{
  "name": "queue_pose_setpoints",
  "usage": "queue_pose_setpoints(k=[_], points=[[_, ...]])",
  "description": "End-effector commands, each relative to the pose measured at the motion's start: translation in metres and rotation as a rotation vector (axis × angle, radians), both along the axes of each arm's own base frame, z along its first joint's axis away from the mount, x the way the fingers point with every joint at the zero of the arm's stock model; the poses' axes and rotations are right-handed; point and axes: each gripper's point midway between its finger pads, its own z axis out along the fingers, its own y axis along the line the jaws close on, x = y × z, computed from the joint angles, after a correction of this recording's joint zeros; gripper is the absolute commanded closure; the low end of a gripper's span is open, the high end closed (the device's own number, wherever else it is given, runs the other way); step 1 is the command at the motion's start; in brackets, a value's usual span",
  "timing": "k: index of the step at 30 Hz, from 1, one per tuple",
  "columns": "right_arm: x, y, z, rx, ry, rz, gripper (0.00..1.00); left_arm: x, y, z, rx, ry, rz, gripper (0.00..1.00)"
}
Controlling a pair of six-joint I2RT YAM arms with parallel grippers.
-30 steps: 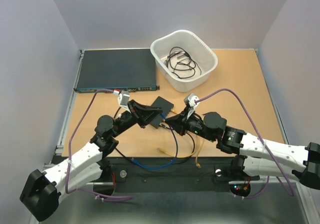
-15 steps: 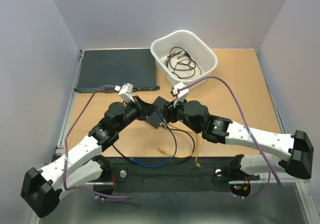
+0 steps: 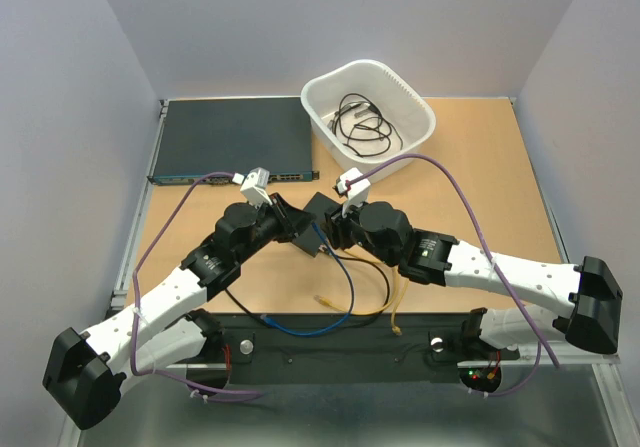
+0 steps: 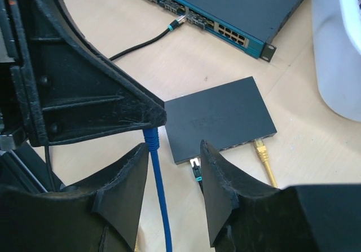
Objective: Insert the plug into the switch port
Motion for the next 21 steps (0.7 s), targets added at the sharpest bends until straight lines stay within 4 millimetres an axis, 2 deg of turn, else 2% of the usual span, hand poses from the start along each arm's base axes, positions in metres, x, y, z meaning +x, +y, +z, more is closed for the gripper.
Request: queue_pose_setpoints(k=[1, 9, 21], points=[[-0.002, 0.013, 0.015, 0.046, -0.003, 0.033, 0.53, 0.006, -0.006, 0.034, -0.061, -0.060, 0.003, 1.00], [0.002, 0.020, 0.006, 0.032, 0.015, 0.028, 0.54, 0.004, -0.006, 0.040, -0.074, -0.073, -0.003, 1.00], [0.010, 0.028, 0.004, 0.032, 0.021, -0.001, 0.55, 0.004, -0.007, 0.041, -0.080, -0.080, -0.009, 1.00]])
